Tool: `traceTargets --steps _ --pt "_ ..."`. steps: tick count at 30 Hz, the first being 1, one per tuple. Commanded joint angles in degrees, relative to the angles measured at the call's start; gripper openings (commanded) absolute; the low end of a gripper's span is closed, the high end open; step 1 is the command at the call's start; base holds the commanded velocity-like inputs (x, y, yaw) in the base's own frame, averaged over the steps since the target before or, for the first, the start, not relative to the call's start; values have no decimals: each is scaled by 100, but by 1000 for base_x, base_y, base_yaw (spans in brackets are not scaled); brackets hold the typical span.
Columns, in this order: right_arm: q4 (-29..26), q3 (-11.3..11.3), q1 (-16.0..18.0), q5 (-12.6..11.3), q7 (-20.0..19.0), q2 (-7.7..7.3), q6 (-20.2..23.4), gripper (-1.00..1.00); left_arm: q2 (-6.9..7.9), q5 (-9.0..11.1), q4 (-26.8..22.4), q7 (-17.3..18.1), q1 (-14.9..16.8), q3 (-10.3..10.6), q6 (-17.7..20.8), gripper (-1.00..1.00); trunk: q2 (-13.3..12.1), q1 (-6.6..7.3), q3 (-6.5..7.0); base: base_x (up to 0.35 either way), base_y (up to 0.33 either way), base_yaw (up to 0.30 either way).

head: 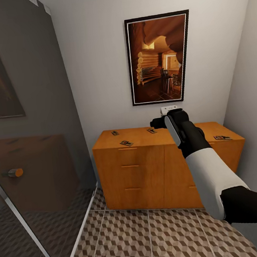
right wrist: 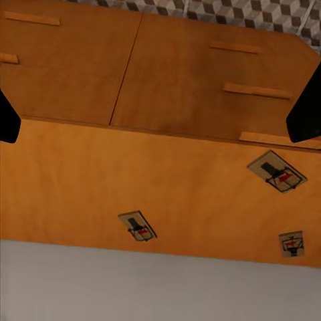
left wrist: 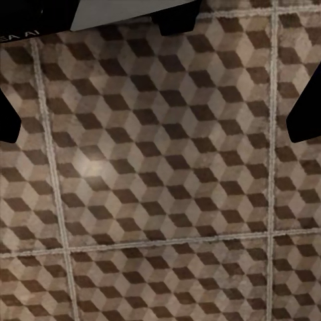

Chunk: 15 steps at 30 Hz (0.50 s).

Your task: Take the four mousetraps from the cabinet in the bathroom and place them on the bathroom floor. Make sure all four end up on the same floor surface, and ensure that at least two of them are either under or directly next to the same bathroom sink.

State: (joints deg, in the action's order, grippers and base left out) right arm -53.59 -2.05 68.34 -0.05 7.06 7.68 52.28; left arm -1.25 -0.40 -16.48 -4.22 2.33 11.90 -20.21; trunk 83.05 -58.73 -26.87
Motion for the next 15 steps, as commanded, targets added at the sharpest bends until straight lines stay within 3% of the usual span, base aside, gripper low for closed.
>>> traceTargets --steps 1,7,15 --pt "-3 -8 4 -4 24 -1 24 100 2 -4 5 -44 4 40 -18 100 3 0 -6 5 0 0" --pt "8 -9 -6 7 24 -3 20 100 2 -4 5 -44 4 39 -14 100 3 0 -6 84 -15 0" --pt "39 -8 -22 13 24 -37 19 100 -4 2 5 -44 4 40 -11 100 3 0 -6 267 -28 0"
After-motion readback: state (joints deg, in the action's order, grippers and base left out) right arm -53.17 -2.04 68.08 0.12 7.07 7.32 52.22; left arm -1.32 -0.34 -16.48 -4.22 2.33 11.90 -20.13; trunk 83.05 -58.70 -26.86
